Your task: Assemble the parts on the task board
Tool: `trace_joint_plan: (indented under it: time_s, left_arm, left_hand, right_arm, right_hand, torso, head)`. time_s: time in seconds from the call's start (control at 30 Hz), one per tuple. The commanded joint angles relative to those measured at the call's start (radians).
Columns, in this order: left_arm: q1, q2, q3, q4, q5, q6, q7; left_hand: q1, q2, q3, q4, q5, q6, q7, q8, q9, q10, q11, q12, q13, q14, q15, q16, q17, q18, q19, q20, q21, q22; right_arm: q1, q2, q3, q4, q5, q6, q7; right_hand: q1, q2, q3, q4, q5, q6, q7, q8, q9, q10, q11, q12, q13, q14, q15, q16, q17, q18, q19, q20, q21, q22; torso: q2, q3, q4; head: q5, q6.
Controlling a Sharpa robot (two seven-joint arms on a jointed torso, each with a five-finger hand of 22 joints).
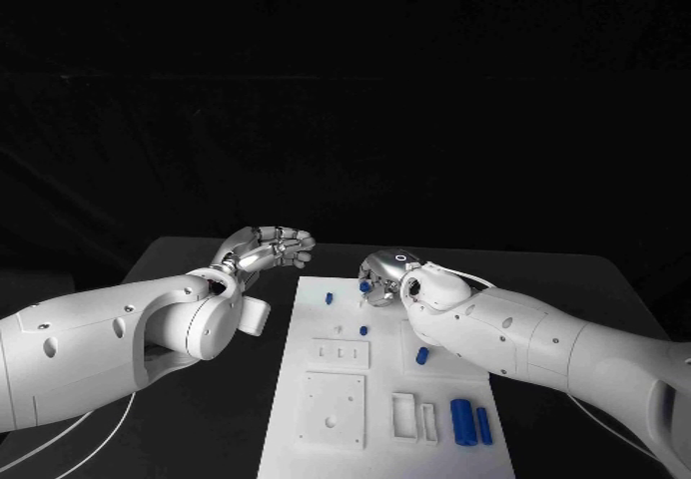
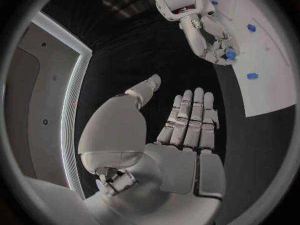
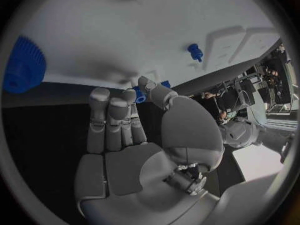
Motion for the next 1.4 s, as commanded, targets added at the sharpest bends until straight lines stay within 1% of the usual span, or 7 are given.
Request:
trace_joint_plan:
  time_s: [0.03, 0.33, 0.5, 0.87, 0.97, 1.17, 1.4]
  left_arm:
    - [0.002, 0.002, 0.001, 0.0, -0.004, 0.014, 0.006]
    - [0.002, 0.0, 0.001, 0.003, -0.004, 0.014, 0.006]
    - [0.002, -0.001, 0.001, 0.004, -0.004, 0.015, 0.005]
    - [0.002, -0.001, 0.001, 0.003, -0.004, 0.015, 0.005]
    - [0.002, 0.0, 0.001, 0.003, -0.004, 0.015, 0.005]
    - [0.002, 0.0, 0.001, 0.002, -0.004, 0.015, 0.005]
    - [0.002, 0.001, 0.001, 0.002, -0.004, 0.014, 0.005]
  left_hand:
    - [-0.012, 0.001, -0.001, -0.005, 0.002, 0.004, 0.015, -0.003, -0.001, -0.007, -0.004, -0.006, -0.001, -0.005, 0.001, -0.007, 0.0, 0.018, -0.005, 0.004, -0.006, 0.001]
    - [-0.012, 0.001, 0.0, -0.005, 0.002, 0.004, 0.015, -0.003, -0.001, -0.007, -0.004, -0.006, -0.001, -0.005, 0.0, -0.007, 0.0, 0.018, -0.005, 0.004, -0.006, 0.001]
    - [-0.013, 0.001, 0.0, -0.006, 0.001, 0.004, 0.015, -0.003, -0.001, -0.007, -0.004, -0.006, -0.001, -0.004, 0.001, -0.007, 0.0, 0.018, -0.005, 0.004, -0.006, 0.001]
    - [-0.013, 0.001, 0.0, -0.006, 0.001, 0.004, 0.016, -0.004, -0.001, -0.007, -0.004, -0.006, -0.001, -0.005, 0.001, -0.007, 0.0, 0.018, -0.005, 0.004, -0.006, 0.001]
    - [-0.013, 0.001, 0.0, -0.006, 0.001, 0.004, 0.016, -0.004, -0.001, -0.007, -0.004, -0.006, -0.001, -0.004, 0.001, -0.008, 0.0, 0.017, -0.005, 0.004, -0.006, 0.001]
    - [-0.014, 0.001, 0.001, -0.007, 0.001, 0.004, 0.016, -0.004, -0.001, -0.007, -0.004, -0.006, -0.001, -0.005, 0.001, -0.008, 0.0, 0.017, -0.005, 0.004, -0.006, 0.002]
    - [-0.014, 0.001, 0.001, -0.007, 0.001, 0.004, 0.016, -0.004, -0.001, -0.007, -0.004, -0.006, -0.001, -0.005, 0.001, -0.008, 0.0, 0.017, -0.005, 0.004, -0.006, 0.002]
  right_arm:
    - [0.0, 0.001, 0.0, -0.001, -0.017, -0.003, -0.016]
    - [0.0, -0.001, 0.0, -0.001, -0.017, 0.002, -0.016]
    - [0.0, -0.001, 0.0, -0.001, -0.011, -0.002, -0.014]
    - [0.0, -0.001, 0.0, 0.003, -0.006, -0.007, -0.01]
    - [0.0, -0.001, 0.0, 0.004, -0.004, -0.003, -0.008]
    - [0.0, -0.001, 0.0, 0.008, -0.001, 0.003, -0.004]
    - [0.0, -0.001, 0.0, 0.012, 0.002, 0.001, 0.003]
  right_hand:
    - [0.002, 0.008, 0.002, -0.007, -0.002, 0.001, 0.007, -0.006, -0.001, -0.007, -0.001, 0.004, -0.001, -0.006, 0.003, -0.001, 0.002, 0.031, 0.001, -0.007, 0.005, 0.017]
    - [0.001, 0.003, 0.002, -0.007, -0.002, -0.006, 0.009, -0.01, -0.003, -0.01, 0.001, 0.004, -0.004, -0.007, 0.004, -0.003, 0.003, 0.031, 0.0, -0.007, 0.005, 0.016]
    - [0.0, -0.007, -0.001, -0.007, -0.002, -0.027, 0.015, -0.022, -0.009, -0.015, 0.006, 0.003, -0.009, -0.008, 0.009, -0.003, 0.006, 0.031, 0.0, -0.008, 0.005, 0.015]
    - [0.0, -0.01, -0.004, -0.005, -0.002, -0.037, 0.018, -0.027, -0.012, -0.018, 0.009, 0.003, -0.013, -0.009, 0.012, -0.003, 0.008, 0.031, 0.0, -0.009, 0.005, 0.015]
    - [0.0, -0.01, -0.004, -0.005, -0.002, -0.038, 0.018, -0.028, -0.012, -0.018, 0.01, 0.003, -0.013, -0.009, 0.012, -0.003, 0.008, 0.031, 0.0, -0.009, 0.005, 0.015]
    - [0.001, -0.008, -0.004, -0.004, -0.002, -0.037, 0.019, -0.027, -0.012, -0.019, 0.01, 0.003, -0.014, -0.009, 0.012, -0.003, 0.009, 0.031, 0.0, -0.009, 0.005, 0.015]
    - [0.009, 0.005, 0.004, -0.003, -0.005, -0.027, 0.017, -0.02, -0.009, -0.02, 0.008, 0.002, -0.019, -0.01, 0.011, -0.003, 0.011, 0.031, -0.002, -0.01, 0.005, 0.015]
  torso:
    - [-0.001, 0.0002, 0.0009]
    - [0.0, -0.0007, 0.0]
    - [0.0, -0.0003, -0.0008]
    - [0.0, 0.0005, -0.0002]
    - [0.0, 0.0, -0.0005]
    - [0.0, 0.0002, -0.0003]
    - [0.0, -0.0002, -0.0002]
  head:
    - [0.001, -0.001]
    - [0.002, -0.002]
    - [0.002, -0.002]
    - [0.002, -0.003]
    - [0.002, -0.004]
    - [0.002, -0.004]
    - [0.003, -0.005]
